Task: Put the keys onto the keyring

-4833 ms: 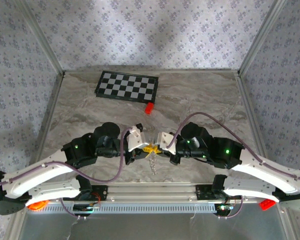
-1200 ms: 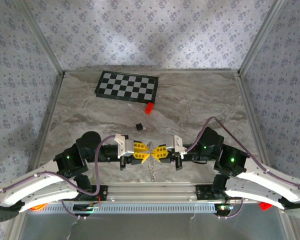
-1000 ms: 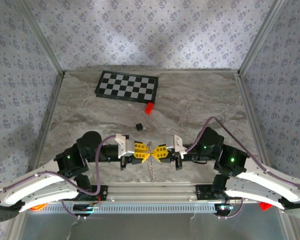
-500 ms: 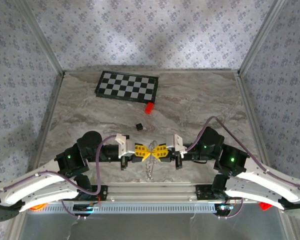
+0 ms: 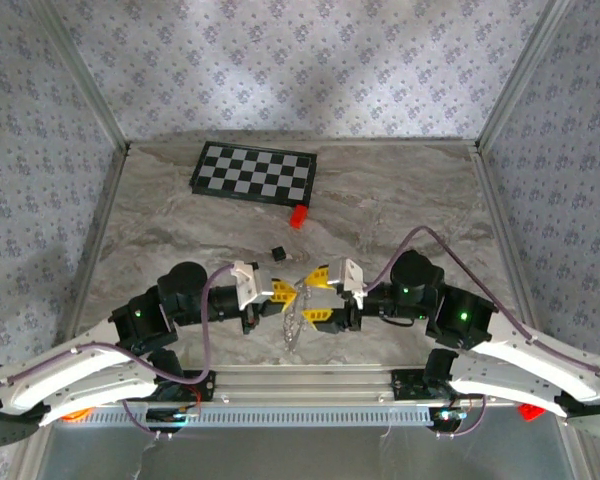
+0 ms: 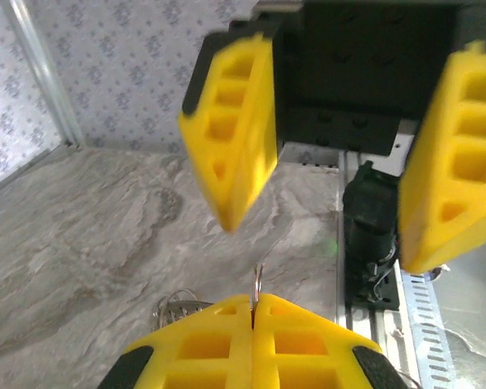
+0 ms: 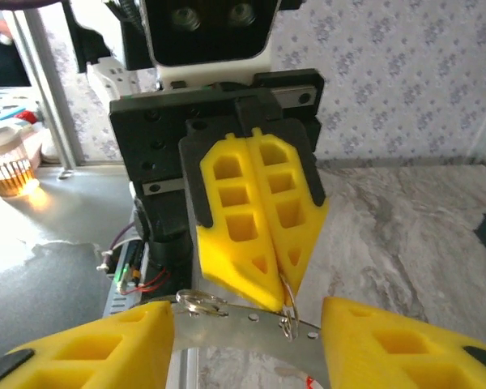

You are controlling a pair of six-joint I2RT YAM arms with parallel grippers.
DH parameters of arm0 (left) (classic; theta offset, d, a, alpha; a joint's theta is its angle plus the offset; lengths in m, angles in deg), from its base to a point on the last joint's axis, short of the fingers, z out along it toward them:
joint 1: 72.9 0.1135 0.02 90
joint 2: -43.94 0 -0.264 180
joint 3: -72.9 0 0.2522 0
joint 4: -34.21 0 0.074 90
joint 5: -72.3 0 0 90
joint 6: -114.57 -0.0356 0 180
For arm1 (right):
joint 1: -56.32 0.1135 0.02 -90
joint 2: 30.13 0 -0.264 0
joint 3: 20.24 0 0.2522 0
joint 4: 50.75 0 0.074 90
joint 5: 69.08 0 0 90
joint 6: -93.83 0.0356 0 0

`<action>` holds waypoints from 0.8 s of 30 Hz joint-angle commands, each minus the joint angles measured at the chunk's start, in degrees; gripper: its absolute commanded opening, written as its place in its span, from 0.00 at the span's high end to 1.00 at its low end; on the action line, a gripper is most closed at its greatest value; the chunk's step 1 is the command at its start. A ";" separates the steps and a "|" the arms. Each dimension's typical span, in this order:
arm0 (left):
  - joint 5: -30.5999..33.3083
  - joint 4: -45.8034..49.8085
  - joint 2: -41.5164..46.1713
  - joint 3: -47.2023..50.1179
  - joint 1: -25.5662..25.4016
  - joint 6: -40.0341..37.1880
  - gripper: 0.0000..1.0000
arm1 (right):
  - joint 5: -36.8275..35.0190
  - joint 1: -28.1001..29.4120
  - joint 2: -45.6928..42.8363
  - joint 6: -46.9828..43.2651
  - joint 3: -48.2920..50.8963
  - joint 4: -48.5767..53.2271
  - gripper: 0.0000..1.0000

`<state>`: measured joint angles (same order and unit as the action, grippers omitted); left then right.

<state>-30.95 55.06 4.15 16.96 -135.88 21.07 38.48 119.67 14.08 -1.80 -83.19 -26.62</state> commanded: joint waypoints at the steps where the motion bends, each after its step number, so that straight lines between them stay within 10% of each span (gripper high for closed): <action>1: 0.27 -0.59 2.08 0.70 2.64 2.54 1.00 | -5.68 0.06 0.54 3.29 -2.85 3.13 0.33; 15: 2.38 2.45 3.70 2.11 4.70 6.55 1.00 | -21.60 -1.24 1.45 14.51 -4.25 15.22 0.06; 24: 8.76 10.19 9.04 2.57 5.24 10.81 1.00 | -17.89 -9.89 7.07 21.01 -5.57 22.27 0.01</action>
<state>-25.29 63.41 10.53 19.35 -131.01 29.59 18.96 111.83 19.47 15.54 -87.08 -8.26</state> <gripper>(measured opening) 0.044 0.993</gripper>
